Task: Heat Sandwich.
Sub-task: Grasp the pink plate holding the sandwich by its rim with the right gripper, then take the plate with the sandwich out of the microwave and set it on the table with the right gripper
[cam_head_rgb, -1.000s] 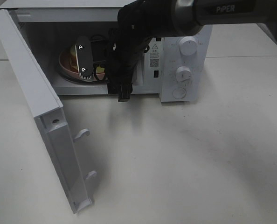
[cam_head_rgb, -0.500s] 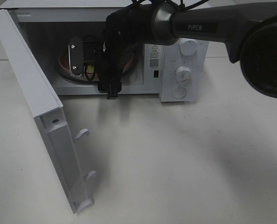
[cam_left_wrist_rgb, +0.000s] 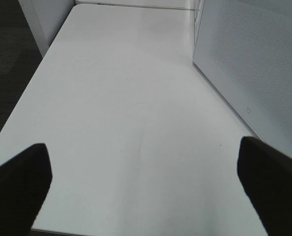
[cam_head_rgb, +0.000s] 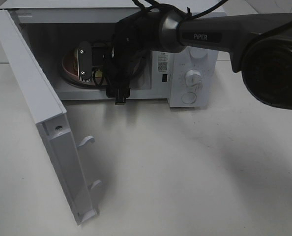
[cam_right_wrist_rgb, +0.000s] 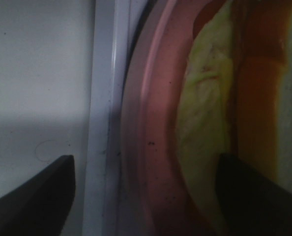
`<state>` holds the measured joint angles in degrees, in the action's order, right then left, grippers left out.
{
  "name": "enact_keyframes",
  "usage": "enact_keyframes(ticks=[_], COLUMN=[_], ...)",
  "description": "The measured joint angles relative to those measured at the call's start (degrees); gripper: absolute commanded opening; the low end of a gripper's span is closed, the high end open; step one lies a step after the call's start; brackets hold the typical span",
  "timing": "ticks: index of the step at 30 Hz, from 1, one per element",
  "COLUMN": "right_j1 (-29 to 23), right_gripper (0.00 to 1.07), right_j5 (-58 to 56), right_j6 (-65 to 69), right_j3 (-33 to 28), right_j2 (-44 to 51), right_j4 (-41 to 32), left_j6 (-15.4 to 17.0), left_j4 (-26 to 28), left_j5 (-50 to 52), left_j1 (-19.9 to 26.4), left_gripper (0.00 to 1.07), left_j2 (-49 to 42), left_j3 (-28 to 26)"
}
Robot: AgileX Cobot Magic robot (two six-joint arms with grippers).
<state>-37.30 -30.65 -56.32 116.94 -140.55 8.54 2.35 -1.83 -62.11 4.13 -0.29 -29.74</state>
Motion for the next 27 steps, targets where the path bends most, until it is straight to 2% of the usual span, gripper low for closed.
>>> enact_keyframes(ticks=[2, 3, 5, 6, 7, 8, 9, 27], right_j1=[0.0, 0.0, 0.0, 0.0, 0.0, 0.0, 0.0, -0.4], right_gripper=[0.56, 0.56, 0.4, 0.19, 0.09, 0.09, 0.0, 0.0], right_j5=[0.0, 0.0, -0.06, -0.29, -1.09, -1.09, -1.38, -1.26], right_j6=[0.0, 0.0, 0.0, 0.06, 0.17, 0.17, 0.34, 1.26], right_j3=[0.0, 0.0, 0.0, 0.0, 0.0, 0.0, 0.0, 0.4], right_j2=[-0.29, -0.29, -0.29, -0.29, -0.29, -0.29, -0.29, 0.06], right_j4=[-0.23, -0.23, -0.46, -0.57, -0.92, -0.92, -0.97, -0.52], left_j6=[0.0, 0.0, 0.0, 0.0, 0.0, 0.0, 0.0, 0.0], left_j4=[-0.34, -0.34, -0.63, -0.97, -1.03, -1.03, -1.03, -1.09], left_j5=[0.0, 0.0, 0.0, 0.0, 0.0, 0.0, 0.0, 0.0], left_j1=[0.0, 0.0, 0.0, 0.0, 0.0, 0.0, 0.0, 0.0], left_gripper=[0.98, 0.98, 0.98, 0.98, 0.98, 0.98, 0.98, 0.98], left_j2=[0.0, 0.0, 0.0, 0.0, 0.0, 0.0, 0.0, 0.0], left_j3=[0.0, 0.0, 0.0, 0.0, 0.0, 0.0, 0.0, 0.0])
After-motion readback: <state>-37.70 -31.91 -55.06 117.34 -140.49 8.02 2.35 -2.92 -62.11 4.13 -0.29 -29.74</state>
